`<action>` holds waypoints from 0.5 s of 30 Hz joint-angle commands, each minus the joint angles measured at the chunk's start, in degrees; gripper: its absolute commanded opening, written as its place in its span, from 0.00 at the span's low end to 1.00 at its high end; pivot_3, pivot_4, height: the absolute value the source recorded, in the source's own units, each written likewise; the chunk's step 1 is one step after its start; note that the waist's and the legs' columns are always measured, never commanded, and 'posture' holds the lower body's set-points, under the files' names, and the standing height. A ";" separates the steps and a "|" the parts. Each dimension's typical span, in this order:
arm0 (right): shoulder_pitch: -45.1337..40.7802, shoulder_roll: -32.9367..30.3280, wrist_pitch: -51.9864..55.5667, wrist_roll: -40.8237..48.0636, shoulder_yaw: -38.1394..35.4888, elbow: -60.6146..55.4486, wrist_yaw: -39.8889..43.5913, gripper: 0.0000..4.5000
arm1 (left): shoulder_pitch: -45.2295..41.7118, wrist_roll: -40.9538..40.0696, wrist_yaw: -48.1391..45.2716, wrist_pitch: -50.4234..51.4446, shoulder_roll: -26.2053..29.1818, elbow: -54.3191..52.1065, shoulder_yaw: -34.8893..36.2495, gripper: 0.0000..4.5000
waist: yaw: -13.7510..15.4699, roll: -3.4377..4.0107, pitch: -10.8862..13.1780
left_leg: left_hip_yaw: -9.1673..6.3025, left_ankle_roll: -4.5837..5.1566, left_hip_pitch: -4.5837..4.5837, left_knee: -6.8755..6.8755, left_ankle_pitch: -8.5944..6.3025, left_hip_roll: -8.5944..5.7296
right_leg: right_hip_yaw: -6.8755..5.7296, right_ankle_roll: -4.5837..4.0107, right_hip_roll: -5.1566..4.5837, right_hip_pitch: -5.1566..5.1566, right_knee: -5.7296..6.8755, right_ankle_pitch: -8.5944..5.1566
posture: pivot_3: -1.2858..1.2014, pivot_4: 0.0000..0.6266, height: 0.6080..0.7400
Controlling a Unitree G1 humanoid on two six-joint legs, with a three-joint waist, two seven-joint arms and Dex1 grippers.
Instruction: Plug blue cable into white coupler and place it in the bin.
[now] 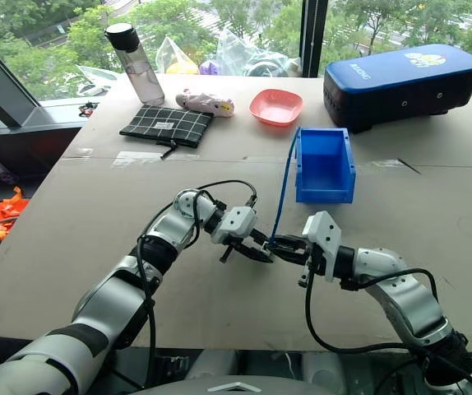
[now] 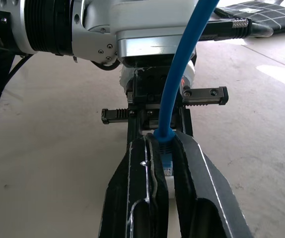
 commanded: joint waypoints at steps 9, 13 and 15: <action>-1.76 0.85 -1.33 -5.65 1.34 3.29 4.01 0.00 | 0.71 0.74 0.03 -0.02 0.35 -2.99 -0.04 0.13 | -0.04 0.00 0.00 | -0.01 -0.02 0.02 0.00 0.01 0.00 | 0.00 0.00 0.00 0.00 0.02 0.00 | 0.52 0.24 0.97; -2.61 -0.72 -0.81 -9.71 2.70 4.85 4.47 0.00 | 0.55 0.78 0.29 0.07 0.38 -3.09 0.10 0.13 | -0.08 -0.01 -0.02 | 0.00 -0.03 0.04 0.00 0.02 0.00 | 0.00 0.00 0.00 0.00 0.04 0.00 | 0.52 0.24 0.97; -3.46 -1.42 0.54 -11.61 4.00 5.51 4.51 0.00 | 0.48 0.79 0.50 0.22 0.33 -3.25 0.16 0.13 | -0.07 -0.01 -0.03 | -0.01 -0.02 0.07 0.00 0.01 0.00 | 0.00 0.00 0.00 0.02 0.07 0.00 | 0.52 0.24 0.97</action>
